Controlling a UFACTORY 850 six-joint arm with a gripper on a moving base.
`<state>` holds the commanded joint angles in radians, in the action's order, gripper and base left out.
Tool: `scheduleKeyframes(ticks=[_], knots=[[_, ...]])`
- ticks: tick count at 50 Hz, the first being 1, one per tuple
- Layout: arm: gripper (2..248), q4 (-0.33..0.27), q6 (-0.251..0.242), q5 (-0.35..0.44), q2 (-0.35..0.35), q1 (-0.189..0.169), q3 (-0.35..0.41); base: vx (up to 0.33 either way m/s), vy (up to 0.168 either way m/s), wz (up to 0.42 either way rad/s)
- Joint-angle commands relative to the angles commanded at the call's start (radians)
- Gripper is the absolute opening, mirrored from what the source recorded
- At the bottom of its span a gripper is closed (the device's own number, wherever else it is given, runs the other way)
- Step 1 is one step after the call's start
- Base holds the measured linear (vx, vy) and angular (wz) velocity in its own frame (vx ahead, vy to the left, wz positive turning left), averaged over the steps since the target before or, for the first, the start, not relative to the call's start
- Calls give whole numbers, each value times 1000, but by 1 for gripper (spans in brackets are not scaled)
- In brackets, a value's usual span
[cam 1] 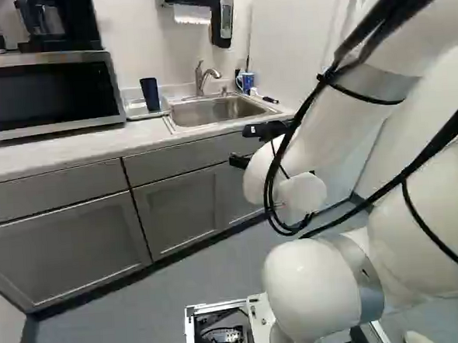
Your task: Rinse the cup and place it in the tray
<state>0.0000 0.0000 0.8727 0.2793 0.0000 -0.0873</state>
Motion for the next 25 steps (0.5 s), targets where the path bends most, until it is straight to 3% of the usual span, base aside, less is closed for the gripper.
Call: scheduleKeyframes(ticks=[25], knots=[[247,0,0,0,0,0,0,0,0,0]])
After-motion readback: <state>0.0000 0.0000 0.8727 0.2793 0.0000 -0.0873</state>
